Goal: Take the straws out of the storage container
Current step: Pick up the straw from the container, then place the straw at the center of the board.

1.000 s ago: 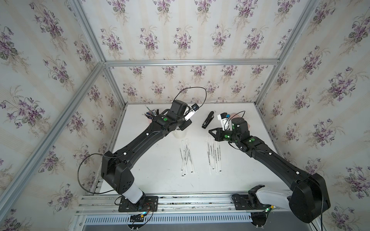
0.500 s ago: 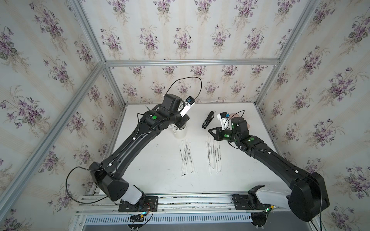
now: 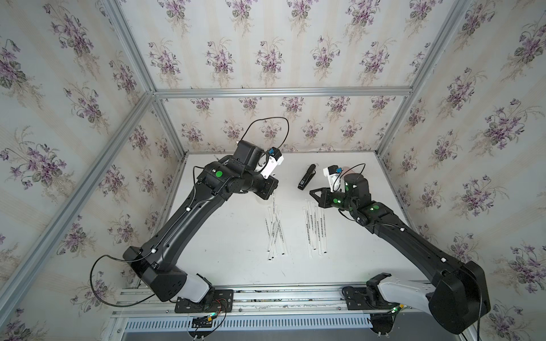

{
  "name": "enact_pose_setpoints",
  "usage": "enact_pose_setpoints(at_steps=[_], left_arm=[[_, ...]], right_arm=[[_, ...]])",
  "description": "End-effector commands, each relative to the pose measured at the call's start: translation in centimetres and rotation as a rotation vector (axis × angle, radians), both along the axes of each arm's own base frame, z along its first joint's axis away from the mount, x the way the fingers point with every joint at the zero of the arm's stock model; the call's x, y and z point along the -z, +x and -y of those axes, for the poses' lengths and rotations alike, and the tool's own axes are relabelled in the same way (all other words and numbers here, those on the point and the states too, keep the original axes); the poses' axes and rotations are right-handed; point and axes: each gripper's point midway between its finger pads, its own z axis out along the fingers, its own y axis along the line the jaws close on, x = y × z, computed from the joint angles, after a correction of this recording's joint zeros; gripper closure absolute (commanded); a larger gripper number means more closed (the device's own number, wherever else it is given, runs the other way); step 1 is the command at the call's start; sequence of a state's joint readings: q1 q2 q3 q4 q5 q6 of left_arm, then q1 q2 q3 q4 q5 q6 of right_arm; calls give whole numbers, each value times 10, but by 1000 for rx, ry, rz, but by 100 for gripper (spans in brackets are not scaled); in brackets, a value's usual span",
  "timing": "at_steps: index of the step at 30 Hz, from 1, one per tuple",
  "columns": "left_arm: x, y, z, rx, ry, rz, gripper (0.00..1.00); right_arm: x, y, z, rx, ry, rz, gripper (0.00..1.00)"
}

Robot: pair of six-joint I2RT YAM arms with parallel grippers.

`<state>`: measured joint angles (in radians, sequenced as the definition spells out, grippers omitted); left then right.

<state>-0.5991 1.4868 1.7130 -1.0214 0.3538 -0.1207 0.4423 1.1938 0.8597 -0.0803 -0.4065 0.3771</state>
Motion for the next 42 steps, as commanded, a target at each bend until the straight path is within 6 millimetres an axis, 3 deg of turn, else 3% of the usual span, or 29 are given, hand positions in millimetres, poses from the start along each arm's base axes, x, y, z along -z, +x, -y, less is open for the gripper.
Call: enact_pose_setpoints(at_steps=[1, 5, 9, 21, 28, 35, 42], left_arm=[[33, -21, 9, -25, -66, -252, 97], [77, -19, 19, -32, -96, -389, 97], [109, -11, 19, -44, -103, -466, 98], [161, 12, 1, -64, -26, -537, 92], [174, 24, -1, -66, -3, -537, 90], [176, 30, -2, -66, -3, -527, 81], [174, 32, -8, -63, 1, -518, 81]], right_arm=[[2, -2, 2, -3, -16, 11, 91], [3, -4, -1, -19, 0, -5, 91], [-3, -8, 0, -17, 20, -1, 91], [10, -2, -3, 5, 44, -49, 92], [14, -2, -3, 6, 35, -63, 92], [13, -3, -2, 12, 35, -64, 92], [11, -3, -3, 16, 45, -70, 93]])
